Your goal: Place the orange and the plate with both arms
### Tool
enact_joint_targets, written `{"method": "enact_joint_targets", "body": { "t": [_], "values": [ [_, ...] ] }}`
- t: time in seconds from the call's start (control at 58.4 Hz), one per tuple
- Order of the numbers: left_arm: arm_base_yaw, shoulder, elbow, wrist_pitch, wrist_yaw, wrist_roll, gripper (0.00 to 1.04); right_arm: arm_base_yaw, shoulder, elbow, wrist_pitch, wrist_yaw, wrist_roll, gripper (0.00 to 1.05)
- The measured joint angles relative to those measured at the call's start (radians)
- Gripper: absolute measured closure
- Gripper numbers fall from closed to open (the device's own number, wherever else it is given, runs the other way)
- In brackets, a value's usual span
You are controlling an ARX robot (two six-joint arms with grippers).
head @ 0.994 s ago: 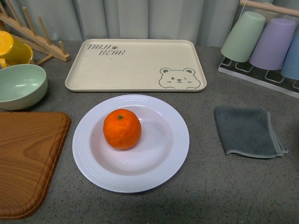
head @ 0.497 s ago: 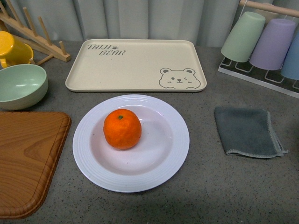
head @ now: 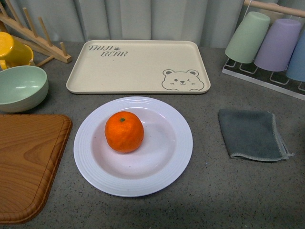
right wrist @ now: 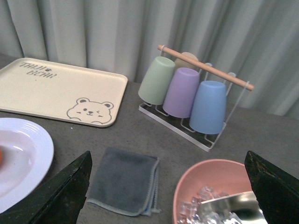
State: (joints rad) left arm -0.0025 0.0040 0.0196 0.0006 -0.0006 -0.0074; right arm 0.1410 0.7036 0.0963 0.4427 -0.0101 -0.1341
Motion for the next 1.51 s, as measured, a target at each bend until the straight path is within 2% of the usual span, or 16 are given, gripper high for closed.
{"method": "enact_joint_targets", "body": {
  "t": [0.051, 0.154, 0.326, 0.463, 0.754, 0.977, 1.422, 1.508],
  "values": [
    [0.0, 0.0, 0.0, 0.0, 0.0, 0.0, 0.22, 0.019, 0.161, 0.048, 0.05, -0.023, 0.052, 0.09],
    [0.0, 0.0, 0.0, 0.0, 0.0, 0.0, 0.05, 0.047, 0.471, 0.147, 0.055, -0.108, 0.195, 0.09],
    [0.0, 0.0, 0.0, 0.0, 0.0, 0.003, 0.07, 0.082, 0.858, 0.298, 0.049, -0.271, 0.416, 0.09],
    [0.0, 0.0, 0.0, 0.0, 0.0, 0.003, 0.07, 0.079, 1.094, 0.428, 0.043, -0.445, 0.601, 0.09],
    [0.0, 0.0, 0.0, 0.0, 0.0, 0.003, 0.07, 0.083, 1.35, 0.624, 0.062, -0.65, 0.896, 0.09],
    [0.0, 0.0, 0.0, 0.0, 0.0, 0.003, 0.07, 0.12, 1.452, 0.702, 0.077, -0.706, 1.012, 0.09],
    [0.0, 0.0, 0.0, 0.0, 0.0, 0.003, 0.07, 0.164, 1.531, 0.786, 0.085, -0.722, 1.1, 0.09],
    [0.0, 0.0, 0.0, 0.0, 0.0, 0.003, 0.07, 0.168, 1.534, 0.796, 0.056, -0.716, 1.101, 0.19]
  ]
}}
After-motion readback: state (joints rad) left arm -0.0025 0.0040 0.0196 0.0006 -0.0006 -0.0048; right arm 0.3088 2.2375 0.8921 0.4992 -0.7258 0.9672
